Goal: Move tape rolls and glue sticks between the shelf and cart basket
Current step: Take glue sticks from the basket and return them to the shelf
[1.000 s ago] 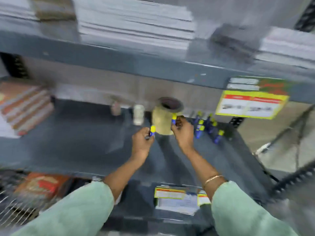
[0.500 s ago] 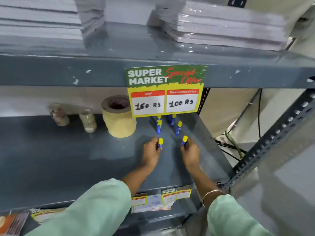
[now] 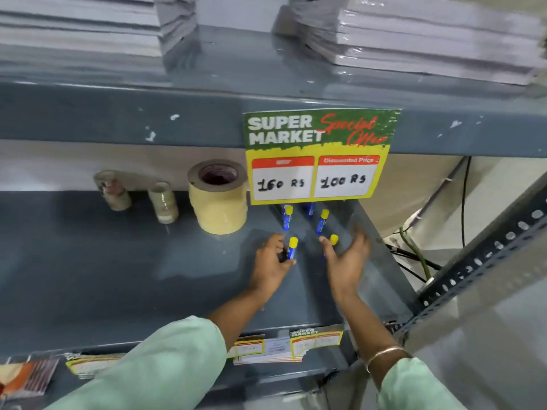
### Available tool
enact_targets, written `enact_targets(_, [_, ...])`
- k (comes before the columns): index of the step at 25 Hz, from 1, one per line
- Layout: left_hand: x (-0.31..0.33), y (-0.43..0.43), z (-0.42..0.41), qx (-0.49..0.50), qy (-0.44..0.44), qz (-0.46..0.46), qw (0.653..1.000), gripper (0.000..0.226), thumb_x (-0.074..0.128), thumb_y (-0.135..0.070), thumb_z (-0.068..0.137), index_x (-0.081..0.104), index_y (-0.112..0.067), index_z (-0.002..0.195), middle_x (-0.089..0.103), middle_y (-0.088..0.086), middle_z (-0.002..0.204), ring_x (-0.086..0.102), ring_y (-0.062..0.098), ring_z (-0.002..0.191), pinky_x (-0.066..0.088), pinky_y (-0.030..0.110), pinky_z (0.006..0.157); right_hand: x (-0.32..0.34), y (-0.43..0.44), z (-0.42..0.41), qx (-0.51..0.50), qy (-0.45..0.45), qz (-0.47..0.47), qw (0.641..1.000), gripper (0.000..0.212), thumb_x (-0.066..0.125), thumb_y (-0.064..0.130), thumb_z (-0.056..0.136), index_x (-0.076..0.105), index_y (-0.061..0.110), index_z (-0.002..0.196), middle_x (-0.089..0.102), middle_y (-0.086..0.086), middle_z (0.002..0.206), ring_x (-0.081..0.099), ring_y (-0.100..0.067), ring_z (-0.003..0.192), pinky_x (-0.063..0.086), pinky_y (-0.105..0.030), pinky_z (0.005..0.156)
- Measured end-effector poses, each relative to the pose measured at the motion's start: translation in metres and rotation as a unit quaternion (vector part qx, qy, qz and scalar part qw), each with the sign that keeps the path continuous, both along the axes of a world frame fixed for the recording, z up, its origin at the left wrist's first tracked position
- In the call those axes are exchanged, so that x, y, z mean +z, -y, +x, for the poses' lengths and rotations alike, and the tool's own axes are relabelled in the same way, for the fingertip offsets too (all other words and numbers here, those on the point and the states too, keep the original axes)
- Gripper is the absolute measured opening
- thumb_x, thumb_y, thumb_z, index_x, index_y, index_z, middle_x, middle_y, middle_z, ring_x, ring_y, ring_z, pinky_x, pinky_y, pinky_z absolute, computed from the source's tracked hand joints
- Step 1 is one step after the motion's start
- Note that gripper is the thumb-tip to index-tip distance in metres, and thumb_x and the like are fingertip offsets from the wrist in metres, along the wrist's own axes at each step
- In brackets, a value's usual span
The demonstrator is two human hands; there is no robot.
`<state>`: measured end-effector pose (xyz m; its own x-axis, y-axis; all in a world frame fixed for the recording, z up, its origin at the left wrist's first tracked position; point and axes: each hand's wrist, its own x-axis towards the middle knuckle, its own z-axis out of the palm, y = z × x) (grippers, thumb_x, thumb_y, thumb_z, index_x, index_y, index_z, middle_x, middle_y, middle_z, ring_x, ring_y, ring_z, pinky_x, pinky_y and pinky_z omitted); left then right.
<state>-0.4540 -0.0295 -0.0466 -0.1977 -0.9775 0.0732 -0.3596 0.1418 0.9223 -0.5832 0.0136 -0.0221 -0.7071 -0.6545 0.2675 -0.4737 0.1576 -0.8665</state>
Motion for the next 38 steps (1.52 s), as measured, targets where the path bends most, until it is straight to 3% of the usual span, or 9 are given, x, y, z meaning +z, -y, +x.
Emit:
enact_targets(2, [0.010, -0.002, 0.019, 0.018, -0.015, -0.022, 0.999, 0.050, 0.077, 0.000, 0.069, 0.054, 0.001, 0.113, 0.060, 0.015, 0.107, 0.055, 0.017, 0.092, 0.048, 0.032, 0.088, 0.024, 0.003, 0.020, 0.012, -0.030, -0.059, 0.998, 0.075, 0.073, 0.024, 0.078, 0.035, -0.001, 0.137, 0.041, -0.022, 0.140, 0.033, -0.034, 0.134, 0.025, -0.008, 0.102])
enact_targets(7, [0.034, -0.005, 0.122, 0.122, -0.019, -0.084, 0.989, 0.042, 0.074, -0.013, 0.076, 0.054, -0.003, 0.112, 0.057, 0.015, 0.114, 0.057, 0.028, 0.104, 0.049, 0.042, 0.094, 0.069, 0.025, 0.126, 0.108, -0.107, -0.113, 0.982, 0.070, 0.054, 0.045, 0.077, 0.044, -0.006, 0.125, 0.049, -0.028, 0.125, 0.040, -0.038, 0.118, 0.026, -0.034, 0.103])
enact_targets(12, [0.051, -0.045, 0.283, 0.289, -0.023, -0.084, 0.953, 0.056, 0.057, -0.047, 0.074, 0.054, -0.008, 0.114, 0.058, 0.014, 0.116, 0.056, 0.028, 0.110, 0.047, 0.041, 0.098, 0.069, 0.029, 0.294, 0.323, -0.078, -0.140, 0.933, 0.057, 0.056, 0.035, 0.081, 0.046, -0.001, 0.124, 0.050, -0.022, 0.126, 0.043, -0.031, 0.119, 0.036, -0.044, 0.106])
enact_targets(15, [0.031, -0.088, 0.400, 0.396, 0.006, -0.046, 0.917, 0.046, 0.058, -0.040, 0.079, 0.055, -0.005, 0.110, 0.059, 0.016, 0.112, 0.056, 0.028, 0.108, 0.044, 0.037, 0.097, 0.049, 0.007, 0.414, 0.462, -0.020, -0.121, 0.879, 0.045, 0.061, 0.020, 0.081, 0.048, 0.004, 0.122, 0.054, -0.017, 0.118, 0.053, -0.023, 0.102, 0.047, -0.038, 0.094])
enact_targets(19, [-0.026, -0.189, 0.551, 0.521, -0.005, 0.100, 0.847, 0.003, 0.062, -0.010, 0.086, 0.060, -0.008, 0.083, 0.061, 0.013, 0.087, 0.056, 0.021, 0.082, 0.042, 0.024, 0.072, -0.001, -0.048, 0.583, 0.612, -0.001, -0.010, 0.791, 0.035, 0.066, 0.004, 0.081, 0.053, 0.005, 0.113, 0.056, -0.012, 0.103, 0.055, -0.021, 0.084, 0.053, -0.047, 0.083])
enact_targets(26, [-0.180, -0.367, 0.696, 0.581, 0.009, 0.427, 0.693, 0.028, 0.058, -0.014, 0.089, 0.058, -0.002, 0.064, 0.063, 0.025, 0.075, 0.062, 0.040, 0.102, 0.044, 0.040, 0.082, -0.168, -0.165, 0.756, 0.716, -0.132, 0.372, 0.576, 0.043, 0.067, 0.011, 0.083, 0.050, -0.001, 0.120, 0.061, -0.025, 0.116, 0.060, -0.035, 0.100, 0.047, -0.037, 0.079])
enact_targets(29, [-0.226, -0.396, 0.716, 0.515, 0.038, 0.513, 0.685, 0.032, 0.055, -0.011, 0.090, 0.058, 0.016, 0.107, 0.063, 0.031, 0.114, 0.058, 0.039, 0.111, 0.043, 0.039, 0.089, -0.237, -0.209, 0.773, 0.715, -0.199, 0.452, 0.495, 0.034, 0.068, 0.015, 0.082, 0.058, -0.001, 0.110, 0.064, -0.026, 0.113, 0.062, -0.037, 0.104, 0.051, -0.039, 0.082])
enact_targets(33, [-0.277, -0.399, 0.724, 0.470, 0.040, 0.561, 0.680, 0.023, 0.048, -0.009, 0.093, 0.057, 0.012, 0.095, 0.055, 0.028, 0.129, 0.052, 0.036, 0.121, 0.040, 0.036, 0.098, -0.306, -0.261, 0.779, 0.704, -0.256, 0.488, 0.449, 0.028, 0.061, 0.015, 0.085, 0.060, 0.002, 0.110, 0.064, -0.021, 0.118, 0.060, -0.033, 0.112, 0.050, -0.037, 0.087])
enact_targets(38, [-0.313, -0.398, 0.716, 0.466, 0.032, 0.569, 0.676, 0.035, 0.045, -0.007, 0.094, 0.047, 0.008, 0.126, 0.052, 0.028, 0.132, 0.051, 0.036, 0.122, 0.040, 0.039, 0.101, -0.349, -0.298, 0.775, 0.706, -0.277, 0.490, 0.430, 0.027, 0.043, 0.024, 0.095, 0.057, 0.009, 0.113, 0.062, -0.016, 0.119, 0.058, -0.032, 0.111, 0.049, -0.030, 0.073])
